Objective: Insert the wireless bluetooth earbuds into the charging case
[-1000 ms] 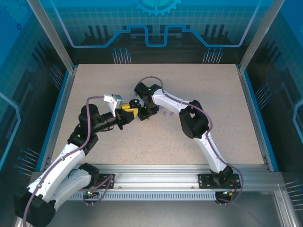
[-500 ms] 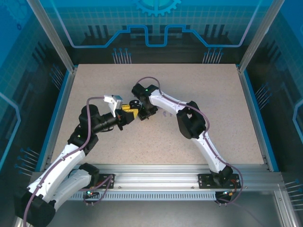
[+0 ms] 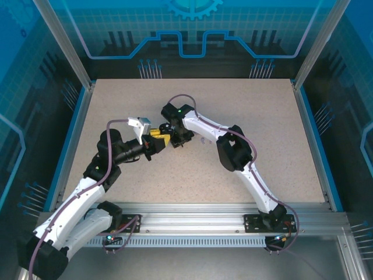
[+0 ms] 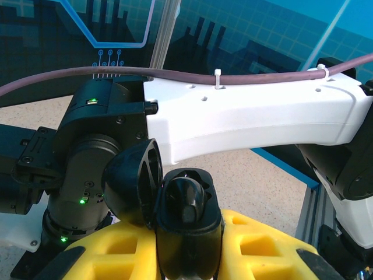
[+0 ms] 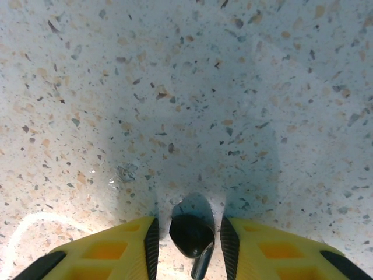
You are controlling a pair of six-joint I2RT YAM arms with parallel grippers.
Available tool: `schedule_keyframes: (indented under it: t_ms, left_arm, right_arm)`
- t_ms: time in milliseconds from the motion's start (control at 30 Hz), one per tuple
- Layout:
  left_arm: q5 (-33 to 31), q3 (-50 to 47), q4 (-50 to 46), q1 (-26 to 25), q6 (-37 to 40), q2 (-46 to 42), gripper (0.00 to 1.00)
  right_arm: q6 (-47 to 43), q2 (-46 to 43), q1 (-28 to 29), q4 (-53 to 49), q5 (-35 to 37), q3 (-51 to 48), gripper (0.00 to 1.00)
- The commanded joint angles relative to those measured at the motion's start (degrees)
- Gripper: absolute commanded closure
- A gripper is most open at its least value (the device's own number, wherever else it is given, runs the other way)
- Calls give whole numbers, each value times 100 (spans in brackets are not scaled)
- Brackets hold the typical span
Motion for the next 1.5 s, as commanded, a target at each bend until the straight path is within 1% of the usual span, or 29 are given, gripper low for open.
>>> schedule_keyframes:
  t_ms: [0, 267, 633, 800, 900, 1333, 1467]
  left_arm:
    - [43, 18, 28, 52, -80, -106, 88]
    - [46, 26, -3, 53, -68, -119, 88]
    - [28, -6, -29, 52, -59, -158, 88]
    - [30, -13, -63, 52, -63, -176, 88]
    - [30, -9, -75, 52, -53, -190, 88]
    - [40, -52, -126, 52, -83, -26, 88]
    - [68, -87, -28, 54, -155, 107, 88]
  right_arm:
    - [122, 300, -45, 78, -195, 55, 63]
    - [201, 303, -134, 156, -517, 36, 63]
    - [271, 360, -136, 90, -376, 63, 66]
    - [285, 361, -146, 77, -295, 64, 73]
    - [292, 265, -168, 122, -228, -21, 76]
    - [324, -1036, -467, 824, -205, -1433, 77]
    - [383, -1500, -588, 1257, -300, -2027, 78]
